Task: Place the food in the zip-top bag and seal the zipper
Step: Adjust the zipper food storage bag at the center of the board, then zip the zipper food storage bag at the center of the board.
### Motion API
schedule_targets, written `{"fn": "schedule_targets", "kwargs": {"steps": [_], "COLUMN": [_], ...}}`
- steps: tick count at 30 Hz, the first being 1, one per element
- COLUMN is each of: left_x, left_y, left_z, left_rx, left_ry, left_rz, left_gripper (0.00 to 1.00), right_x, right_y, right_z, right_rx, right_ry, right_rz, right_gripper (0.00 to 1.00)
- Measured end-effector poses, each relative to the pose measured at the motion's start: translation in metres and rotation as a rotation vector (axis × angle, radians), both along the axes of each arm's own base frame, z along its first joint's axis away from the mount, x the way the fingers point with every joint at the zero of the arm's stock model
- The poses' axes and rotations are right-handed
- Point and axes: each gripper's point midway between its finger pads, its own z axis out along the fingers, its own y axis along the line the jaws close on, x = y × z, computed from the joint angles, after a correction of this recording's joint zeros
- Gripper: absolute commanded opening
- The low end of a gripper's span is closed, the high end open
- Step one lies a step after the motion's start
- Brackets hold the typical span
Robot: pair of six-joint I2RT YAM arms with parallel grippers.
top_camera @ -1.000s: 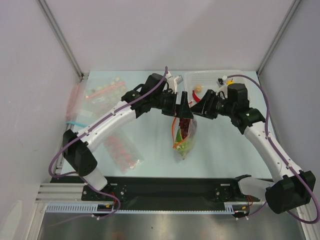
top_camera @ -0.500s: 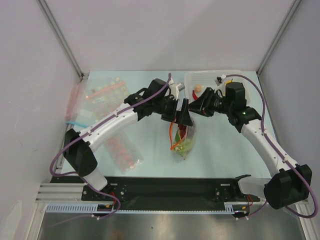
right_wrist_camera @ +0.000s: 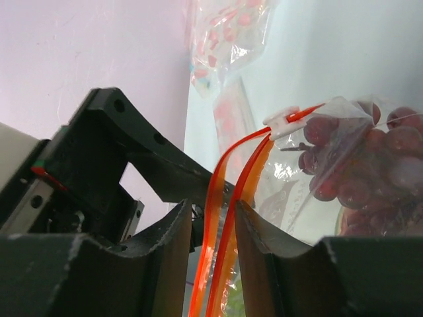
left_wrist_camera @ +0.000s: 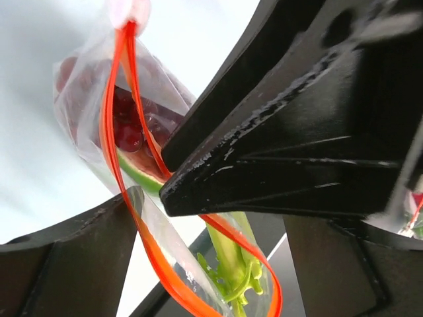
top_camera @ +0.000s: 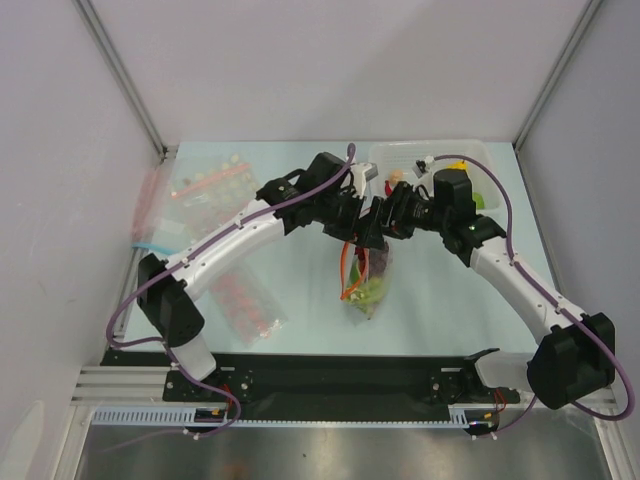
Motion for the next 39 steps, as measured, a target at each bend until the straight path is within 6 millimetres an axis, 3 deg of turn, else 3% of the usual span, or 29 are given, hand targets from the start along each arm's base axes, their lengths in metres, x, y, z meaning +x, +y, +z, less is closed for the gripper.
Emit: {"fn": "schedule_targets", "kwargs": {"steps": [6,9,10,12,13,15,17,21,22,39], "left_x": [0.002,0.005,0.005,0.007,0.008,0.011,0.015,0.021,0.022,0.003], "left_y": [0.002,0.005,0.006,0.007,0.007,0.005,0.002,-0.004,-0.005,-0.018], "left_z": [-0.015,-0.023,-0.025,-0.029,-0.030,-0.031,-0.028,-0.022,-0.020,-0.021], "left_rx": [0.065,0.094,0.103,0.121,0.130,0.138,0.146,0.151,0.147,0.030], "left_ry": [0.006,0.007,0.008,0.009,0.007,0.009,0.002,-0.009,-0.014,-0.006], "left_rz": [0.007,0.017,0.021,0.026,0.025,0.024,0.014,-0.002,-0.009,-0.172], "left_gripper": [0.82,0.67,0.53,0.37,0.18,0.00,0.00,0.00,0.00,0.00], "right_x": [0.008,0.014,0.017,0.024,0.028,0.033,0.038,0.040,0.038,0.002], "right_y": [-0.002,-0.009,-0.012,-0.023,-0.029,-0.042,-0.059,-0.081,-0.082,-0.094], "right_z": [0.001,0.001,0.003,0.005,0.007,0.010,0.016,0.026,0.027,-0.012], "right_rx": [-0.004,-0.019,-0.025,-0.038,-0.046,-0.063,-0.089,-0.154,-0.168,-0.364], "right_ry": [-0.022,-0.037,-0.048,-0.071,-0.084,-0.111,-0.161,-0.296,-0.329,-0.729], "right_rz": [-0.028,-0.052,-0.065,-0.099,-0.119,-0.156,-0.194,-0.204,-0.186,0.165], "right_gripper": [0.39,0.39,0.38,0.37,0.37,0.38,0.42,0.64,0.65,0.69]}}
